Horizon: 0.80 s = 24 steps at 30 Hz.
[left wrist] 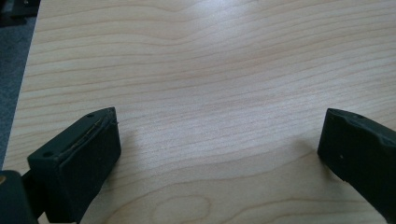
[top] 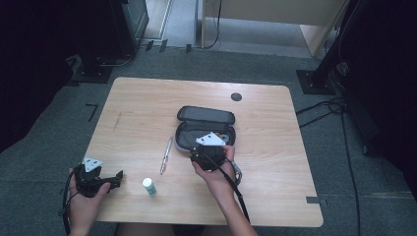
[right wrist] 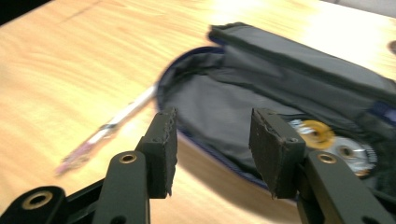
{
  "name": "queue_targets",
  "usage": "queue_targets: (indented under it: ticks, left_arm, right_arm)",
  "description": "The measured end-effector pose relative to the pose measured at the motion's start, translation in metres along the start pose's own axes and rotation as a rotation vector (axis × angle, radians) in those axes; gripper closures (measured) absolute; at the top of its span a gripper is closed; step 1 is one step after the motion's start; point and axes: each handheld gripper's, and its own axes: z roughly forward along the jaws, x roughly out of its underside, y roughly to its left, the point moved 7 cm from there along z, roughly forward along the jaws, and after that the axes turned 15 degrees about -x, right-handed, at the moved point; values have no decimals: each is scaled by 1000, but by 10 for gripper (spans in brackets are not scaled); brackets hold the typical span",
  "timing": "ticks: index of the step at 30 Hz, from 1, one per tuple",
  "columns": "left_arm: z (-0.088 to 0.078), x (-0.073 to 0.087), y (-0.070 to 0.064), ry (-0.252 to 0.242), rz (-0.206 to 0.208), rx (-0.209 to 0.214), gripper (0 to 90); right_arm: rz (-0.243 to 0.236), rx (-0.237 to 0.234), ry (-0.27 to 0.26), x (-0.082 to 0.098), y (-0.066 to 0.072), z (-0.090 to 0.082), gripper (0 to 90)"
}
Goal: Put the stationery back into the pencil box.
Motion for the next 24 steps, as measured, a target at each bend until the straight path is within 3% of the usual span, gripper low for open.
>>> queue_targets:
  ticks: [9,17,24]
  left_arm:
    - [0,0,0,0,2,0,0]
    - [0,-1,0,-1,0,1,0]
    - [0,0,0,-1,1,1,0]
  right_arm:
    - [-30,-102,-16,1,43,6,540]
    - [-25,-141,-23,3,56,8,544]
    - [-17,-177,7,11,72,24,543]
